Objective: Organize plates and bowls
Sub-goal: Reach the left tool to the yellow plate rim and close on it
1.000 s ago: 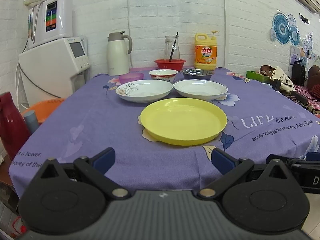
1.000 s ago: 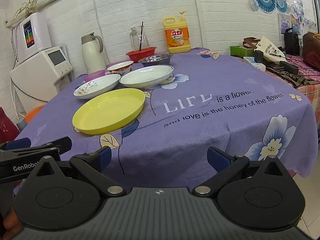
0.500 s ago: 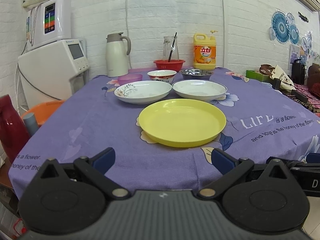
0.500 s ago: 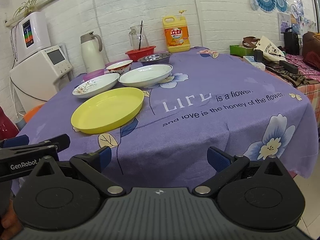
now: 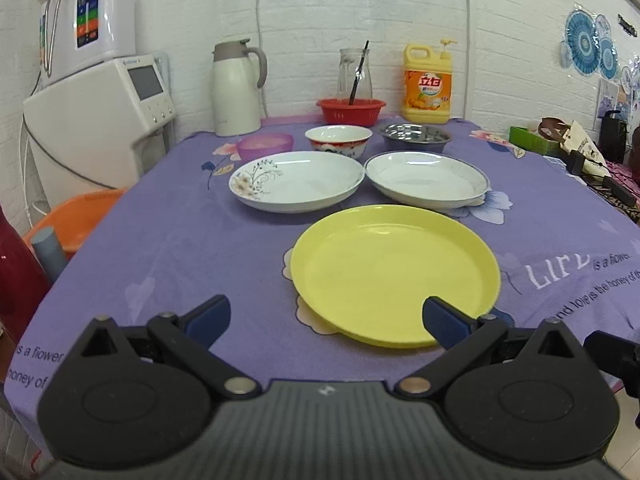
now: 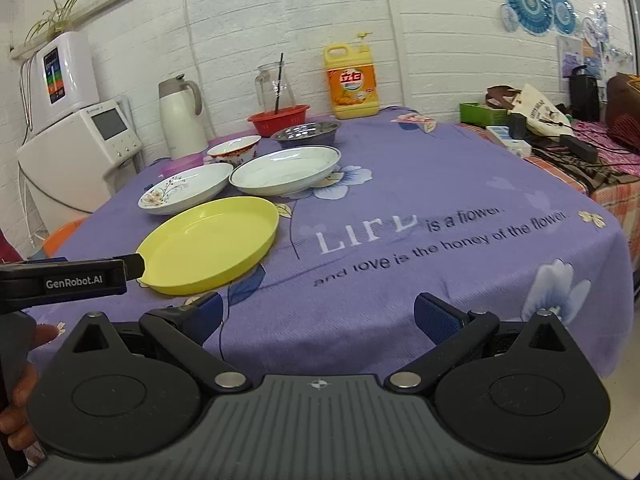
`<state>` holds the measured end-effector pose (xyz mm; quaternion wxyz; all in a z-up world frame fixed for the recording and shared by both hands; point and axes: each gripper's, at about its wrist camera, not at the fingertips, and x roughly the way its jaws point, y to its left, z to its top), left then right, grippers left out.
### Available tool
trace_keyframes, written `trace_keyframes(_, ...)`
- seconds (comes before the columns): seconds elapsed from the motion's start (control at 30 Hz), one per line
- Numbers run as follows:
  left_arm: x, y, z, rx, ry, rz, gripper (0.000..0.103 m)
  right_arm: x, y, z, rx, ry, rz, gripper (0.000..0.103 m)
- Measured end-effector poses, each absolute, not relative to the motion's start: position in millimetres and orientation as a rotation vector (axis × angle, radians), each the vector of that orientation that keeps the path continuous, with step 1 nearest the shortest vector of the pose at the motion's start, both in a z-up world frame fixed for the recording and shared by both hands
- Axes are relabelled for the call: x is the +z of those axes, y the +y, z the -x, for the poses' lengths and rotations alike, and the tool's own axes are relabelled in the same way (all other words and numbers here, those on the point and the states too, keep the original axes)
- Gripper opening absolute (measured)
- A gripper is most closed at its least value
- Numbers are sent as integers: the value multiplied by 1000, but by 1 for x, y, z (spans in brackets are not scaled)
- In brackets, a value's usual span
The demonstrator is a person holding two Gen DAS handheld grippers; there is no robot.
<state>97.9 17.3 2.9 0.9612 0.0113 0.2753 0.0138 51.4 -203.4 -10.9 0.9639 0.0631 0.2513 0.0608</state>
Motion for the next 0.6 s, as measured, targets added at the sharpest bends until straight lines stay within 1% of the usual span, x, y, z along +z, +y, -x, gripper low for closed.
trace_keyframes(0.13,-3,36,-134,38,617,25,102,-7,-182,-107,159,526,-35,103)
trace_keyframes(0.23,-9,46,-157,31,648,59,102,-14,-173,-146,166,574,18,103)
trace_keyframes(0.33,-13,50,-178,32,676,55,102,-24,-170,-174,189,628,14,103)
trace_keyframes(0.53,-23,49,-200,-11,729,34,102,-35,-151,-197,230,689,55,103)
trace_keyframes(0.6,-27,49,-204,-27,746,28,102,-36,-150,-195,237,675,55,103)
